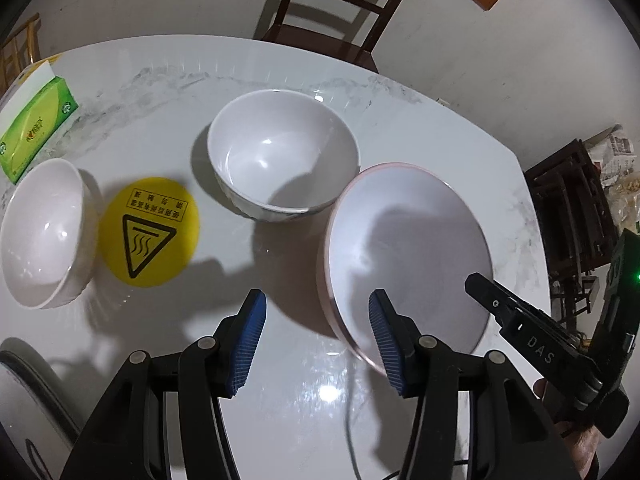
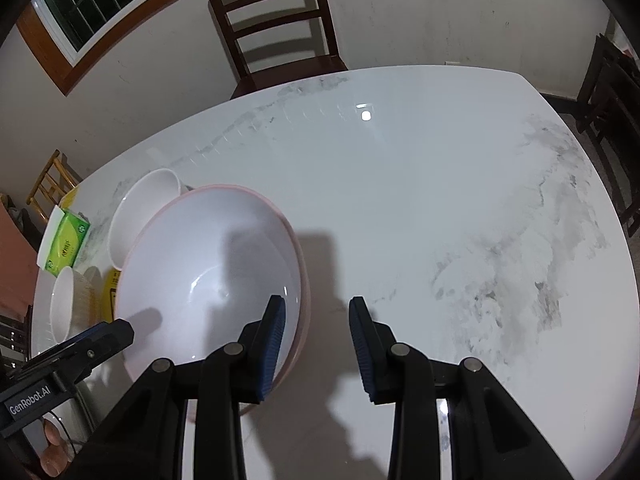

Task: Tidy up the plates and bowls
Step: 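Close both tools on the pink bowl rim and lift it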

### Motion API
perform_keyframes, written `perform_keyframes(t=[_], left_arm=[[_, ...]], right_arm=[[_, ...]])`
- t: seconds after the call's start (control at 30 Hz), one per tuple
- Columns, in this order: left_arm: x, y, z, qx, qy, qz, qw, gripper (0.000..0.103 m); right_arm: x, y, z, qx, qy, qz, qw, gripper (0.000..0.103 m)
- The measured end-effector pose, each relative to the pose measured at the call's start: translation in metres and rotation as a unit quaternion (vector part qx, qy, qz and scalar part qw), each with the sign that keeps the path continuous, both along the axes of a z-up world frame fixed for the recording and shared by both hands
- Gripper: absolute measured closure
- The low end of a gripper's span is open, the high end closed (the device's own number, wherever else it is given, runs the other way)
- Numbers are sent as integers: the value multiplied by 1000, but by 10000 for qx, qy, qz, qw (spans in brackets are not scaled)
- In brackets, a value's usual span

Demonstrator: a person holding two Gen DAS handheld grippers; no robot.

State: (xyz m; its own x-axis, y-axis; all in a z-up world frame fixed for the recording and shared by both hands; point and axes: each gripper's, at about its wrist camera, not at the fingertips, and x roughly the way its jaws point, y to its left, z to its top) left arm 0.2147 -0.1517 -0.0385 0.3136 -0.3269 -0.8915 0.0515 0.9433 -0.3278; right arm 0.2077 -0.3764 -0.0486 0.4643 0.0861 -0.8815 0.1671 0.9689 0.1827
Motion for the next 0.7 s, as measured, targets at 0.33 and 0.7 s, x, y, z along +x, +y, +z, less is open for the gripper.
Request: perform_keyframes(t=[0.33,0.7], left_arm=[[8,-3,-14,-99,20,-110,9999,85],[-11,2,-11,-55,65,-281,9996,91]], right_arm=[[1,4,-6,-114,-69,74,9999,83],[-21,19,-1,-49,92,188,9998,94]])
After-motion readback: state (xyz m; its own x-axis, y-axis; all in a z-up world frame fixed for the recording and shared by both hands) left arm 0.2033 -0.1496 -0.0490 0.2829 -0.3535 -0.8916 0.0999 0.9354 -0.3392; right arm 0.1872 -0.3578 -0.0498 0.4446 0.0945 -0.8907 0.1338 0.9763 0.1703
